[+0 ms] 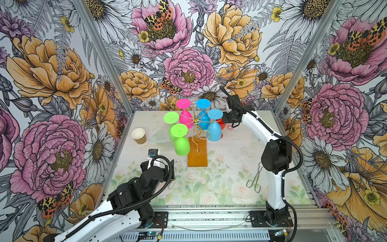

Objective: Take the wine glass off the wine glass rack
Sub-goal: 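Reach the right gripper to the foot of a light-blue glass on the rack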

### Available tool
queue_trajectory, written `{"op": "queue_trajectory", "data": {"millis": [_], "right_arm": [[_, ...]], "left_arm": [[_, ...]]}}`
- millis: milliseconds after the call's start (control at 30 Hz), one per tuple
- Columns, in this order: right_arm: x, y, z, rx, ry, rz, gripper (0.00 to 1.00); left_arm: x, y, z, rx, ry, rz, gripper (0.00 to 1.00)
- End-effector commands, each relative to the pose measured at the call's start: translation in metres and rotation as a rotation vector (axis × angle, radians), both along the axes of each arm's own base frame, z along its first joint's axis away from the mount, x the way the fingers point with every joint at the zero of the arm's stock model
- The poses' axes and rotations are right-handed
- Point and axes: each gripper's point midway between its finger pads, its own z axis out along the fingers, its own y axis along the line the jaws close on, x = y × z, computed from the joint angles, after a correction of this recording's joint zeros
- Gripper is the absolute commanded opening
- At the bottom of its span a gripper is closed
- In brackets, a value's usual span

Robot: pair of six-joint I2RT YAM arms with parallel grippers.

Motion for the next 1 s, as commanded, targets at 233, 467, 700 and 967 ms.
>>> {"op": "queue_trajectory", "data": {"millis": [233,467,700,967], "right_arm": [[-0.025,-0.008,0.106,0.293,-0.120,0.013,0.73],[-0.067,0.007,0.158,0.515,-0.133,0.114,0.76],[-0.098,0.027,0.195,0.728,-0.168,0.191,0.75],[-0.115,0.046,0.193,0.856,-0.131,0.262,0.67]], "left_arm": [[-0.002,-0.002,0.001,-0.017,0.016,-0.029,0.99],[0.000,-0.006,0.000,-0.003,0.038,-0.049,0.99],[0.002,-0.006,-0.004,0.000,0.051,-0.042,0.99],[0.001,-0.005,-0.004,-0.009,0.047,-0.043,0.99]]}}
